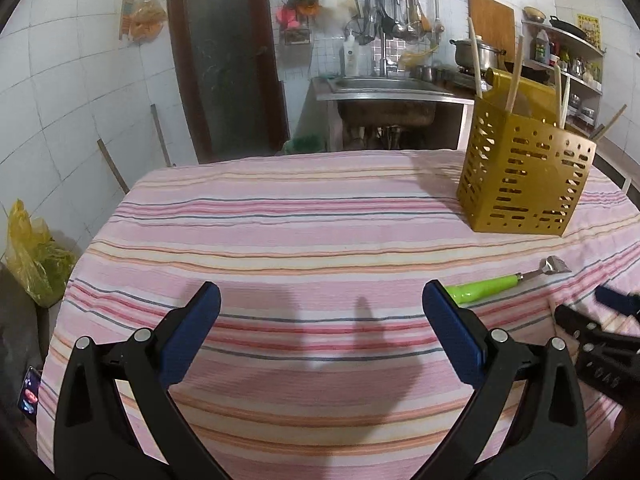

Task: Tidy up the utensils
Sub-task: 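Grasp the last loose wooden chopstick with the right gripper, then grasp the green-handled fork by its handle with the left gripper while the right holds the chopstick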

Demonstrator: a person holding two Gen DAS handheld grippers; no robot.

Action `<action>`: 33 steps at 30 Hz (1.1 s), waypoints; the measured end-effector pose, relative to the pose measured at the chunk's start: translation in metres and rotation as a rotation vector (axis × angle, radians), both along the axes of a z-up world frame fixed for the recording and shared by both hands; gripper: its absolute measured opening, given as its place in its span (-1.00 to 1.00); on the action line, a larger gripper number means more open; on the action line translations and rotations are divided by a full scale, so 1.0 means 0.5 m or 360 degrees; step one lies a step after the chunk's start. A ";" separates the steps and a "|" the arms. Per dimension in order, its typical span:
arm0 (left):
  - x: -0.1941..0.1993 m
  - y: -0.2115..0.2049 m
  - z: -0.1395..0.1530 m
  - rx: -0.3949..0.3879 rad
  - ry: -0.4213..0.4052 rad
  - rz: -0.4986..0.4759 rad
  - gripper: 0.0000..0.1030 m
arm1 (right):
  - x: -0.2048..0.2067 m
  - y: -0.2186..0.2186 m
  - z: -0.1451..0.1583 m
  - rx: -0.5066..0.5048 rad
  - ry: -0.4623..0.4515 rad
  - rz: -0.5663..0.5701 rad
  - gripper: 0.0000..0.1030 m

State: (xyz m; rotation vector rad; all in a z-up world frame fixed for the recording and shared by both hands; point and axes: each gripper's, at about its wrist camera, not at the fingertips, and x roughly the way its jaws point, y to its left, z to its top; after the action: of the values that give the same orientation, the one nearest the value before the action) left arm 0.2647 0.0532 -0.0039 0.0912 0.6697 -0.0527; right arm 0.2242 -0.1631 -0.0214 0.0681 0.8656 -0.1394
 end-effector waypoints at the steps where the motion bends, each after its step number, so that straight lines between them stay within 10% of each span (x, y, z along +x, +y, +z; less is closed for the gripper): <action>1: 0.001 0.003 0.002 -0.0013 -0.0003 0.0002 0.89 | 0.002 0.004 -0.001 0.0008 0.0014 0.0002 0.01; 13: 0.005 -0.003 -0.019 -0.0021 0.0026 -0.0008 0.89 | 0.000 0.028 -0.027 0.0070 0.0045 -0.0001 -0.80; 33: -0.010 -0.104 0.006 0.0031 0.0006 -0.0184 0.89 | -0.003 -0.147 -0.004 0.0085 0.0035 -0.0082 -0.88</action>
State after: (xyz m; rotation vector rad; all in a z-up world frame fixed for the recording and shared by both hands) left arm 0.2595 0.0011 -0.0010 0.1484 0.6686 -0.1579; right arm 0.2226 -0.2364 -0.0231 0.1391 0.8899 -0.1655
